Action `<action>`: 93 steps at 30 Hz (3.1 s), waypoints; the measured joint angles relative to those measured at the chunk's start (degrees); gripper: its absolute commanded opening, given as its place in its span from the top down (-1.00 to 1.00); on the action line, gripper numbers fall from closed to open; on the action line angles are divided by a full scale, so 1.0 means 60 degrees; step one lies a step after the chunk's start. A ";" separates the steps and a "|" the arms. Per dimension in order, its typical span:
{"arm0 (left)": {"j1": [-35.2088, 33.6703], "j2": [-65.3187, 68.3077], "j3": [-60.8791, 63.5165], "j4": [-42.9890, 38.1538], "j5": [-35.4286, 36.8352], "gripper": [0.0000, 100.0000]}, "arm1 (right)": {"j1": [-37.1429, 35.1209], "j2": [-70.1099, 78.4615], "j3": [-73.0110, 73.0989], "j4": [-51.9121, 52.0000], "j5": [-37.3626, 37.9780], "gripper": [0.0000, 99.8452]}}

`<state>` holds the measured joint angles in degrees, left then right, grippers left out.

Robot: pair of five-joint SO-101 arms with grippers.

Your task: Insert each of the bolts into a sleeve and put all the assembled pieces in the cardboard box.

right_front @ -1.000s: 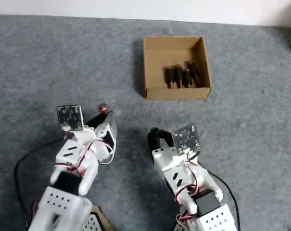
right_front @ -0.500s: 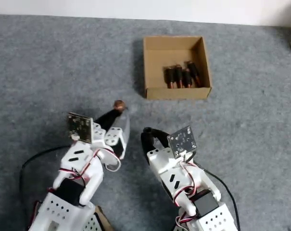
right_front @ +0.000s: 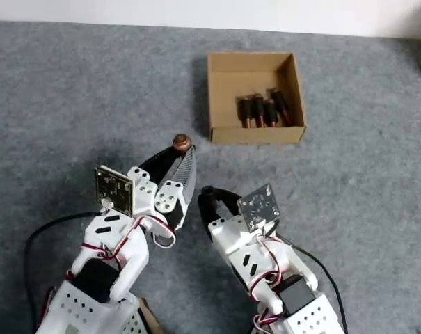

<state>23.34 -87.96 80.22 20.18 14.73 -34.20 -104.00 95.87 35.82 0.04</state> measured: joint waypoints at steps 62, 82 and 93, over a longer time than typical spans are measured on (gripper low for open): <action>0.0205 0.4029 -0.3106 0.1421 0.2447 0.99 | -0.0190 0.0000 0.0000 -0.0733 0.0000 0.99; 0.0454 0.2872 -0.3062 0.2593 0.2081 0.99 | -0.0176 0.0000 0.0000 -0.0733 0.0015 0.99; 0.0440 0.2491 -0.2037 0.1656 0.1861 0.99 | -0.0176 0.0015 0.0000 -0.0733 0.0015 0.99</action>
<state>25.98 -73.01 68.00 30.11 25.89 -35.25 -103.91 95.87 31.43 0.13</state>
